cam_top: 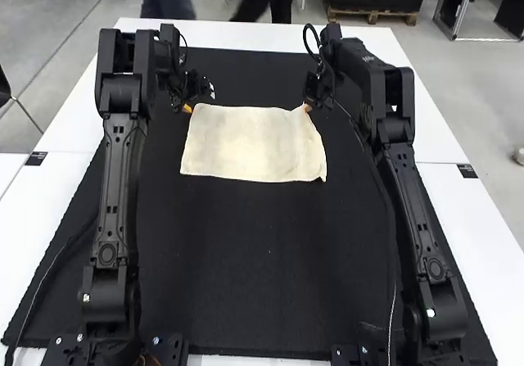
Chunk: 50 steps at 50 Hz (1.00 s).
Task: Fold the towel.
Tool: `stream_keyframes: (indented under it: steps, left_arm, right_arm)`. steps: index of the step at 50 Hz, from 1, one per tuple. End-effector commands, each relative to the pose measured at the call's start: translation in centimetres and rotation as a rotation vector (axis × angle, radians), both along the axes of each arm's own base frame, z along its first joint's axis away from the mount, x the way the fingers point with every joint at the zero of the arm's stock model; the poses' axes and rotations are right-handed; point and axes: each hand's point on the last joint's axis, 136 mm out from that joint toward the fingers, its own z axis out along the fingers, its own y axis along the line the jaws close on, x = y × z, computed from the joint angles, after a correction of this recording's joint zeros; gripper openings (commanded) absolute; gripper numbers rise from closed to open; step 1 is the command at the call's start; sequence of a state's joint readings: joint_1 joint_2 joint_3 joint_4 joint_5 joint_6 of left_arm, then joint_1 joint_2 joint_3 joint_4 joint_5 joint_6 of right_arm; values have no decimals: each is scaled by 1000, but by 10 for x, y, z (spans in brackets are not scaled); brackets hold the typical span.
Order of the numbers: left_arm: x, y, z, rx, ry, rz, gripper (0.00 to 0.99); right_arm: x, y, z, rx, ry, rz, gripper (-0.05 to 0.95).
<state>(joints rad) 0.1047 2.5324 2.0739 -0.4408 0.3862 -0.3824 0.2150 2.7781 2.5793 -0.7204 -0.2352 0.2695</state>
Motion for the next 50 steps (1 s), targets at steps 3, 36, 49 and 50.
stream_keyframes:
  steps: [3,36,49,50]
  left_arm:
    - [5,4,2,22,-14,-1,969]
    - [3,-23,-23,33,17,-43,969]
    - [2,-50,-21,34,13,-87,969]
    - [2,-52,-21,34,13,-90,969]
  right_arm:
    - [2,13,53,35,-75,18,-18]
    - [2,15,52,37,-74,19,-18]
    - [2,17,54,40,-76,22,-18]
    - [2,17,54,40,-76,22,-18]
